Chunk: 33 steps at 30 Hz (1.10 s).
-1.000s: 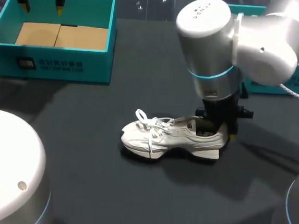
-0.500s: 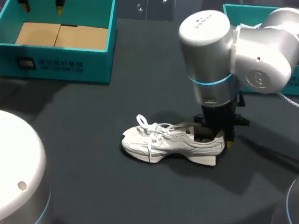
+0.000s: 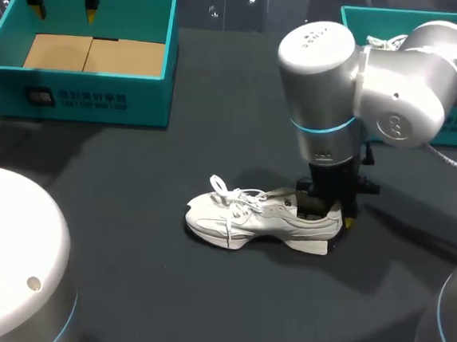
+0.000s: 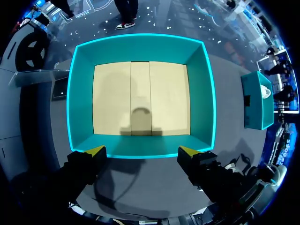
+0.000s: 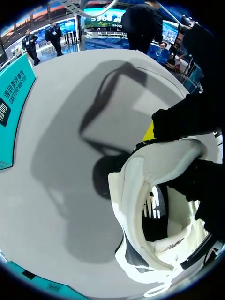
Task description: Take the shoe out of the shoebox, open the shoe tongue, remove and reinsert the insole, then place the shoe into the shoebox
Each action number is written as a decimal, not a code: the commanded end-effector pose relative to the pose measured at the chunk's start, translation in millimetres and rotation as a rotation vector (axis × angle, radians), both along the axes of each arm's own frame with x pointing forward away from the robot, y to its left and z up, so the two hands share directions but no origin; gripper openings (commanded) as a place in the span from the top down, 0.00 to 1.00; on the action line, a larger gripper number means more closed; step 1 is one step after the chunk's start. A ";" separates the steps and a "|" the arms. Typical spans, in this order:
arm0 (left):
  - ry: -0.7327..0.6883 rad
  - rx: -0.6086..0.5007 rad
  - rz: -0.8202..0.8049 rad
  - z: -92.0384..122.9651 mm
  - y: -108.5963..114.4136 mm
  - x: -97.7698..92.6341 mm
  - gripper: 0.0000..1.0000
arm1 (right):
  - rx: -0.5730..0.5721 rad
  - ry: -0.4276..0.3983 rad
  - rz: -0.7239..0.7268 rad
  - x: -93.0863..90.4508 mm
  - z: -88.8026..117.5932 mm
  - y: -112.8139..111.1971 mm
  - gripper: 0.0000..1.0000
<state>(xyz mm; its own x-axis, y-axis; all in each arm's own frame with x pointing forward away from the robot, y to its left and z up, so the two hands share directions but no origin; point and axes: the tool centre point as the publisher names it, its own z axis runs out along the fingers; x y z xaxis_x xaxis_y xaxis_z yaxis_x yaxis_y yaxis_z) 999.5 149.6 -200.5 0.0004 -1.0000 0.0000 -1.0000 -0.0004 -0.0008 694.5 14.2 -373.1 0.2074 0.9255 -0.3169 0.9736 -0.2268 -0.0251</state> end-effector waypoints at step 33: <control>0.001 0.000 0.000 0.4 0.2 0.1 0.00 | 0.152 -0.005 0.119 -5.4 16.1 -0.2 0.00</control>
<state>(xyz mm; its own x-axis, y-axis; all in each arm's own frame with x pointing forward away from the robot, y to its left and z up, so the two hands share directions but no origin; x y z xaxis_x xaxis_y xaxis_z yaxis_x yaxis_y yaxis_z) 999.5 149.6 -200.5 0.0004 -1.0000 0.0000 -1.0000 -0.0004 -0.0008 695.8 28.6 -369.8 0.0896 0.9687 -0.2316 0.9926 -0.1059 -0.0588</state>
